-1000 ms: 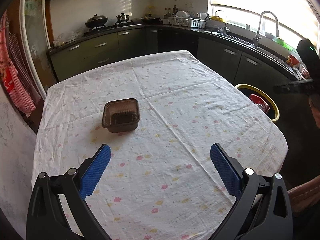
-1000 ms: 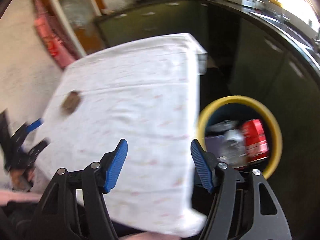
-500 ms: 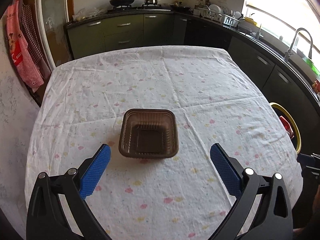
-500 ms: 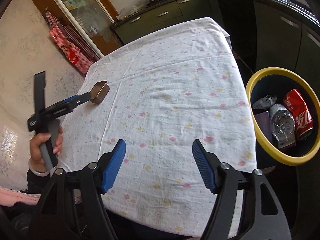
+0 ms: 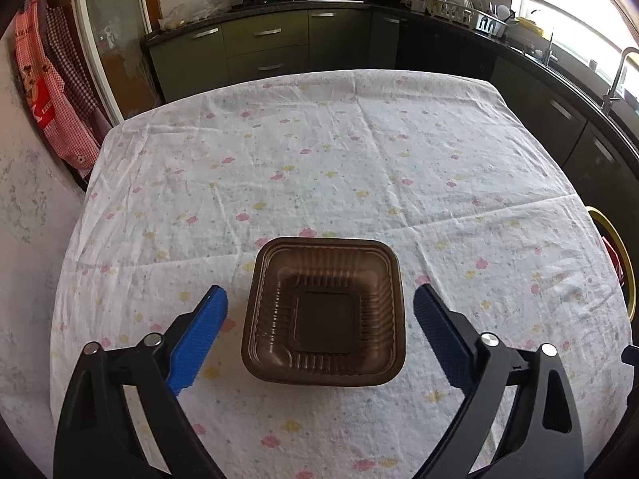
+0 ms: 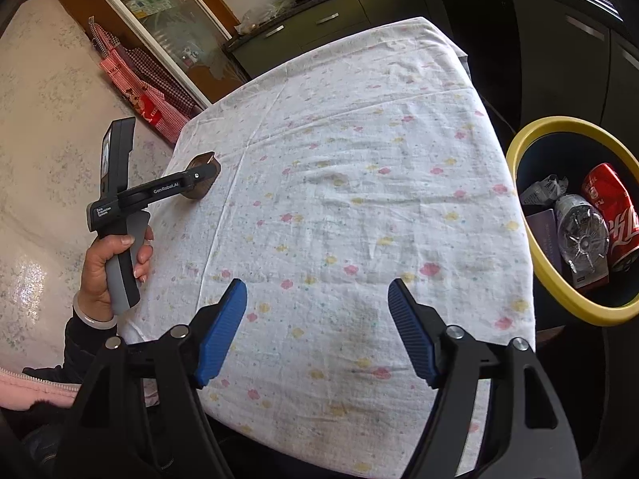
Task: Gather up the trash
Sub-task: 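Grasp the brown plastic tray with the left gripper, then carry the brown tray over the bin and drop it in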
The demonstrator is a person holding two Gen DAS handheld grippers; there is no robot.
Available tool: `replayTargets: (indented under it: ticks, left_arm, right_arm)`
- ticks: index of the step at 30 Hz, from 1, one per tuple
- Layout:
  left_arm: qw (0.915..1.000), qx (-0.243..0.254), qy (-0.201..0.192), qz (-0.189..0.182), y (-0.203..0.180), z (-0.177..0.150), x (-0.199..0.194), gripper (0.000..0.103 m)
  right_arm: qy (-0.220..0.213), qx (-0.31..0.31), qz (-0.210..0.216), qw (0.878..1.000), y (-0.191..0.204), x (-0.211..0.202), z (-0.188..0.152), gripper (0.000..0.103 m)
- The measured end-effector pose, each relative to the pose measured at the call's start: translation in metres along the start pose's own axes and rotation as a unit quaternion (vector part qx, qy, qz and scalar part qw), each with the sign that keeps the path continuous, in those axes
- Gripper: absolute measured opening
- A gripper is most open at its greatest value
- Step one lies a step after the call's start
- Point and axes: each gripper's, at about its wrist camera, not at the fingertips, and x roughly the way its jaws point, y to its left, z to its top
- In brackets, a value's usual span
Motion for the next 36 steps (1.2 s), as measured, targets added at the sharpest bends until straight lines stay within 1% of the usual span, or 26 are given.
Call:
replayTargets:
  ticks: [2,5,12,17,20,23,26,29,30,32,34,36]
  left_arm:
    - [1.0000,-0.002,0.004,-0.004,0.002,-0.001,0.001,0.077]
    - [1.0000,0.000,0.006,-0.006,0.003,-0.002,0.002,0.070]
    - [0.9999,0.008,-0.005,-0.010,0.001,-0.006,-0.009,0.069]
    - [0.9996,0.014,-0.013,-0.019,-0.002,-0.010,-0.025,0.069]
    - [0.9990,0.024,-0.020,-0.033,-0.010,-0.014,-0.042,0.069]
    - [0.9974,0.045,-0.030,-0.048,-0.025,-0.020,-0.061,0.069]
    - [0.9941,0.072,-0.042,-0.069,-0.047,-0.024,-0.084,0.069]
    - [0.9879,0.104,-0.058,-0.100,-0.076,-0.025,-0.109,0.069]
    - [0.9859,0.112,-0.063,-0.107,-0.084,-0.025,-0.115,0.069]
    - [0.9797,0.135,-0.072,-0.130,-0.106,-0.022,-0.129,0.069]
    - [0.9718,0.154,-0.071,-0.164,-0.130,-0.017,-0.138,0.069]
    - [0.9636,0.177,-0.069,-0.188,-0.155,-0.011,-0.142,0.070]
  right_arm:
    - [0.000,-0.001,0.000,1.000,0.001,0.000,0.000,0.069]
    - [0.000,-0.001,0.000,1.000,0.001,0.001,0.000,0.070]
    - [0.000,-0.001,0.001,1.000,0.002,0.001,0.000,0.070]
    - [0.002,0.000,0.002,1.000,0.001,0.003,0.001,0.070]
    - [0.001,0.001,0.001,1.000,0.000,0.002,0.000,0.070]
    - [-0.005,0.008,-0.001,1.000,-0.006,-0.001,0.000,0.070]
    - [-0.011,0.018,-0.009,1.000,-0.014,-0.006,-0.003,0.070]
    - [-0.007,0.031,-0.018,0.999,-0.024,-0.007,-0.010,0.070]
    - [-0.010,0.032,-0.012,0.999,-0.027,-0.008,-0.013,0.070]
    - [-0.013,0.039,-0.003,0.999,-0.033,-0.016,-0.020,0.070]
    - [-0.022,0.047,-0.009,0.999,-0.040,-0.028,-0.027,0.070]
    - [-0.040,0.062,-0.015,0.997,-0.052,-0.044,-0.034,0.070]
